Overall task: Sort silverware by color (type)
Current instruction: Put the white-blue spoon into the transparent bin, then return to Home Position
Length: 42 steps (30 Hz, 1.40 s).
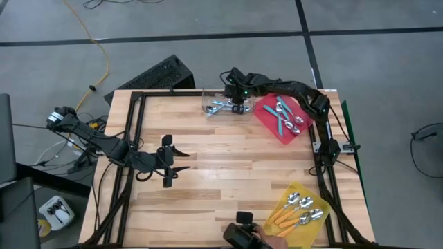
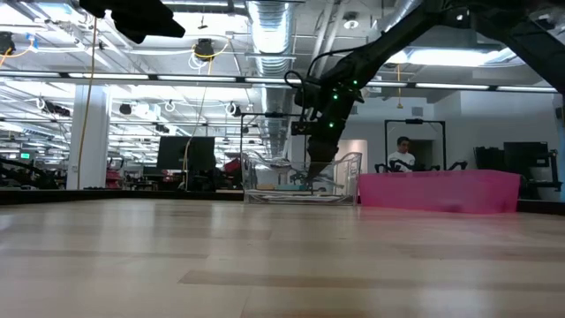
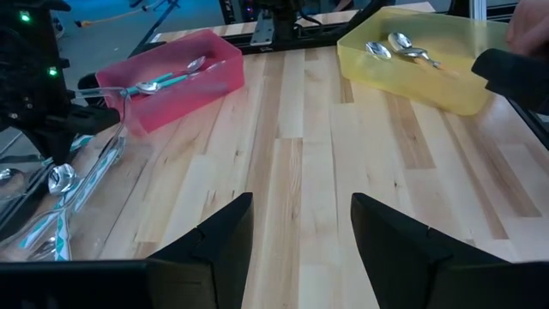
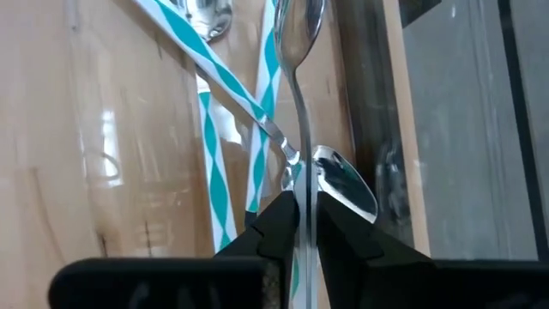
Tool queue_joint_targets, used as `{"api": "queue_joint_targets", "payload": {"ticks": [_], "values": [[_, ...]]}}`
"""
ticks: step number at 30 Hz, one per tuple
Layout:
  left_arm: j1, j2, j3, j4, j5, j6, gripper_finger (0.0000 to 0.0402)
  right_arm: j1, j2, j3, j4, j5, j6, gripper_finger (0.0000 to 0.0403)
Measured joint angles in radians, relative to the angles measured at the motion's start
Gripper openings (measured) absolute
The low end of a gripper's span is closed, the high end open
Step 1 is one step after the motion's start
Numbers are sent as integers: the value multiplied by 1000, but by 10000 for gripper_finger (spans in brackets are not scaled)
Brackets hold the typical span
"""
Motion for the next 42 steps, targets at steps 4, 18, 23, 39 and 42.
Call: {"api": "queue_joint_targets", "payload": {"ticks": [4,18,23,39,42], "values": [[0,0,0,0,0,0,180,-1,0,0,-6,-1,3,78],[0,0,0,0,-5,8,180,0,0,0,-14,-18,-12,165],[0,0,0,0,-6,12,180,0,-10,0,-19,-16,-30,168],[0,0,-1,31,-12,31,180,78,-356,0,-91,-18,59,166],[0,0,-1,85,-20,29,180,122,-469,0,-111,-18,154,166]]}}
